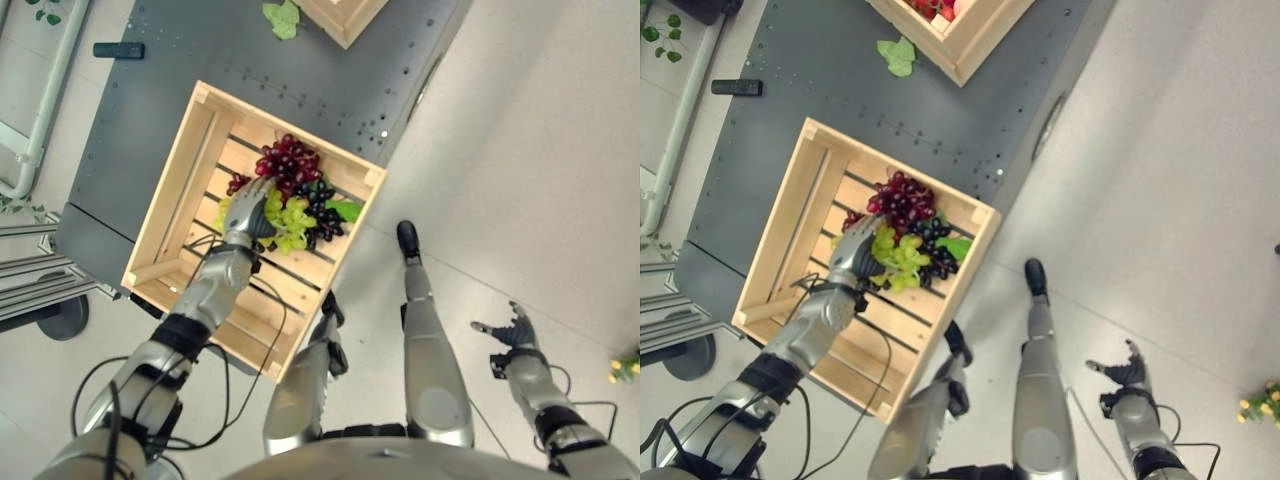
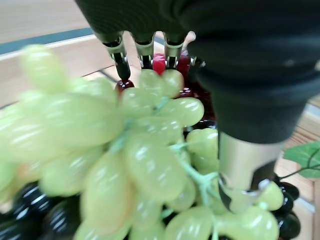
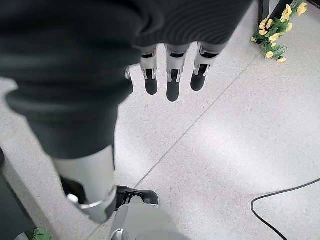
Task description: Pick up the fruits from the basket on one side to the basket on the other side
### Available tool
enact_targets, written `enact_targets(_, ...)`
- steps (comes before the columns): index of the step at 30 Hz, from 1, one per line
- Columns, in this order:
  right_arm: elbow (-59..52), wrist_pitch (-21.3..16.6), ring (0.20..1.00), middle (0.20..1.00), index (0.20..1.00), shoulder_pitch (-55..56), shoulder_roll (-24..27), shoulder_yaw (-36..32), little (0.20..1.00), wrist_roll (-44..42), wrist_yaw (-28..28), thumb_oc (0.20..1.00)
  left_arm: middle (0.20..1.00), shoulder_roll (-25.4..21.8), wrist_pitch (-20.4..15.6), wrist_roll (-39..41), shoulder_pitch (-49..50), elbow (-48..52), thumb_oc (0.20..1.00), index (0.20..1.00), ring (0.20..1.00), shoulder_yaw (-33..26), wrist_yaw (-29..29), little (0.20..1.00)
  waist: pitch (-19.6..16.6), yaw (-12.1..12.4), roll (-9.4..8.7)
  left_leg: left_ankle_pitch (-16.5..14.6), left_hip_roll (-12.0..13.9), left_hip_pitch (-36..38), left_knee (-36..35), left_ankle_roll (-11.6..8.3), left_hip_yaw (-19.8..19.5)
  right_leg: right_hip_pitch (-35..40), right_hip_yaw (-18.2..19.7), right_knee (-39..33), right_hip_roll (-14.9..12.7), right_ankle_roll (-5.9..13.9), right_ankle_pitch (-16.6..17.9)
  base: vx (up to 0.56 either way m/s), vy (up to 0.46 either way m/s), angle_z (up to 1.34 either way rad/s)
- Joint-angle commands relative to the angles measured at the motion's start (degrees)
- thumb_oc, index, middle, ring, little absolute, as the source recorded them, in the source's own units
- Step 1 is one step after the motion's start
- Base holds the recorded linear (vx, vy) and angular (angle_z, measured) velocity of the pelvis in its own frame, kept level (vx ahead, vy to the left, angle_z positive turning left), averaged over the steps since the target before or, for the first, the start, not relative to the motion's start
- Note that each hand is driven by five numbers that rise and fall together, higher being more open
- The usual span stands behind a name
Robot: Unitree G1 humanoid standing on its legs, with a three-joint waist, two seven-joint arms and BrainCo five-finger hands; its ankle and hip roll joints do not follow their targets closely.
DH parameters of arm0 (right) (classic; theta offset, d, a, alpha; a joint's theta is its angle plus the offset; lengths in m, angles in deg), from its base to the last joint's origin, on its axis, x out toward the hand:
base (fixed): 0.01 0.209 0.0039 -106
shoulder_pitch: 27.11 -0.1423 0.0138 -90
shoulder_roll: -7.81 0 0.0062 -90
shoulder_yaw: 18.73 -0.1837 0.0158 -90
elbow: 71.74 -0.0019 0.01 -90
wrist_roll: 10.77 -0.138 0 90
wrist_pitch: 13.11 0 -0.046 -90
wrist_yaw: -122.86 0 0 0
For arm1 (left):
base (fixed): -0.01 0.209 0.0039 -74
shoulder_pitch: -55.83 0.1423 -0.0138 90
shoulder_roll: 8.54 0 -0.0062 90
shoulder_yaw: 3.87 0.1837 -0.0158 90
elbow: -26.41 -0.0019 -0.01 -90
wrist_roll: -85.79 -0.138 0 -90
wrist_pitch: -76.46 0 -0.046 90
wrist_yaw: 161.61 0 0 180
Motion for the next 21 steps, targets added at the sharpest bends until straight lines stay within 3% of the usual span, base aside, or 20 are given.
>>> enact_targets(1,-0.9,-1.0,1.0,1.0,1.0,2.0,1.4,1.4,1.0,-0.5,-1.8,1.0,1.0,1.1,0.7,-3.3,-3.0,-7.3,1.0,1.0,1.0,2.2,0.3,1.0,0.8,-3.4,0.29,0.3,3.0,-7.7,7.0,-1.68,-3.6,-0.1,1.4,6.7,-2.4,4.46,-10.5,0.0,0.0,0.0)
enact_targets(2,-1.0,-1.0,1.0,1.0,1.0,1.9,1.4,1.5,1.0,-0.5,-1.8,1.0,1.0,1.8,0.9,-3.7,-4.1,-9.2,1.0,1.0,1.0,3.4,0.3,1.0,0.8,-3.5,0.23,0.2,3.0,-7.7,7.0,-1.68,-3.5,-0.2,1.4,6.7,-2.4,4.48,-10.5,0.0,0.0,0.0)
enact_targets(3,-1.2,-1.1,1.0,1.0,1.0,1.8,1.4,1.9,1.0,-0.5,-1.9,1.0,0.89,2.5,1.2,-3.8,-4.7,-11.0,0.89,0.89,0.89,3.8,0.5,0.89,0.8,-3.6,0.07,0.2,3.0,-7.8,7.1,-1.68,-3.4,-0.2,1.5,6.7,-2.3,4.48,-10.4,0.0,0.0,0.0)
enact_targets(4,-1.2,-1.1,1.0,1.0,1.0,1.7,1.3,2.2,1.0,-0.5,-2.1,1.0,0.511,3.4,1.4,-4.3,-5.8,-12.8,0.511,0.511,0.511,5.0,0.3,0.511,0.8,-3.7,-0.03,0.2,3.0,-7.8,7.1,-1.71,-3.3,-0.3,1.7,6.7,-2.2,4.48,-10.4,0.0,0.0,0.0)
enact_targets(5,-1.3,-1.2,1.0,1.0,1.0,1.6,1.4,2.5,1.0,-0.5,-2.2,1.0,0.25,4.2,1.6,-4.6,-6.5,-14.6,0.25,0.25,0.25,5.9,0.6,0.25,0.8,-3.8,-0.16,0.3,3.1,-8.0,7.2,-1.73,-3.2,-0.4,1.8,6.7,-2.2,4.49,-10.4,0.0,0.0,0.0)
enact_targets(6,-1.3,-1.2,1.0,1.0,1.0,1.6,1.4,2.5,1.0,-0.5,-2.2,1.0,0.2,4.2,1.6,-4.6,-6.5,-14.6,0.2,0.2,0.2,5.9,0.5,0.2,0.8,-3.8,-0.15,0.3,3.1,-8.0,7.2,-1.73,-3.2,-0.4,1.8,6.8,-2.2,4.49,-10.4,0.0,0.0,0.0)
enact_targets(13,-3.4,-1.7,1.0,1.0,1.0,1.2,1.7,4.2,1.0,-0.5,-3.0,1.0,0.2,8.4,3.4,-6.6,-10.2,-25.8,0.2,0.2,0.2,9.6,0.9,0.2,0.8,-4.7,-1.21,0.5,3.4,-8.8,7.6,-1.88,-2.8,-1.3,2.3,7.0,-1.8,4.46,-10.1,0.0,-0.001,-0.01)
enact_targets(21,-4.1,-1.9,1.0,1.0,1.0,1.6,2.2,4.2,1.0,0.0,-3.8,1.0,0.2,6.7,2.6,-7.2,-9.1,-25.0,0.2,0.2,0.2,10.1,1.0,0.2,0.8,-4.3,-0.91,0.6,3.5,-8.9,8.0,-2.04,-3.0,-1.1,2.2,7.2,-1.7,4.36,-10.3,0.0,-0.003,-0.03)
